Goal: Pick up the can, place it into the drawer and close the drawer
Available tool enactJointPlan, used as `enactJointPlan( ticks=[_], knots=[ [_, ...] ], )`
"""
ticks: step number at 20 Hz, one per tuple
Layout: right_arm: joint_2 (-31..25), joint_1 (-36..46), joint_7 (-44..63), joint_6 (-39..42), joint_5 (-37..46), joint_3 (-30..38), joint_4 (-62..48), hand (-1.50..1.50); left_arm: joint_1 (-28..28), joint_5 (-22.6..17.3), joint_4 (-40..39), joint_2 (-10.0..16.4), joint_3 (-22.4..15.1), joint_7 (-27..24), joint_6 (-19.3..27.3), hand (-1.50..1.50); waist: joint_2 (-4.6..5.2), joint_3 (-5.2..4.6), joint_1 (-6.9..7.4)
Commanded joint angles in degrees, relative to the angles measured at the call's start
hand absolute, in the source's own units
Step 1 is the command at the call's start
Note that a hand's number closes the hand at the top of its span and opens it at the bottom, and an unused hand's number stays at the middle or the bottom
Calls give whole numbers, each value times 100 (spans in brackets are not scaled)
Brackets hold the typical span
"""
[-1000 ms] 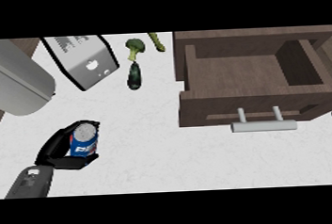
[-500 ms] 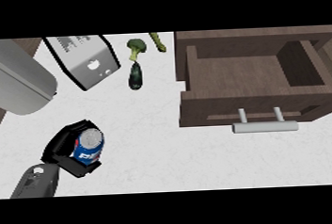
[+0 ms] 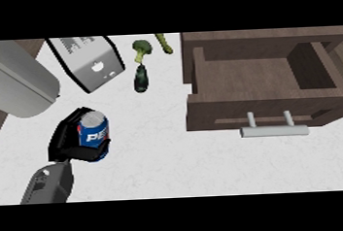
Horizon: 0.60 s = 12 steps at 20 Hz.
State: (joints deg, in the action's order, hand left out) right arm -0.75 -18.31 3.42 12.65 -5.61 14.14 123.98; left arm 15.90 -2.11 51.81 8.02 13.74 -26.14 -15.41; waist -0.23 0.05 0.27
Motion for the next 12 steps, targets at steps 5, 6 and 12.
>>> enactJointPlan(
  ticks=[5, 6, 12],
  knots=[
    [72, -290, 348, -180, 4, -253, 693, -150, -173, -89, 1848, -492, -286, 1390, 1035, 150, 3, -3, -26],
    [72, -44, 106, -115, 48, -78, 273, -150, 332, 107, 1716, -604, -376, 1539, 1388, 150, 8, -2, -37],
    [-89, 273, 242, -162, -62, 180, -25, -150, 440, 301, 3079, -796, -1180, 2530, 2012, 150, 2, 0, -14]
  ],
)
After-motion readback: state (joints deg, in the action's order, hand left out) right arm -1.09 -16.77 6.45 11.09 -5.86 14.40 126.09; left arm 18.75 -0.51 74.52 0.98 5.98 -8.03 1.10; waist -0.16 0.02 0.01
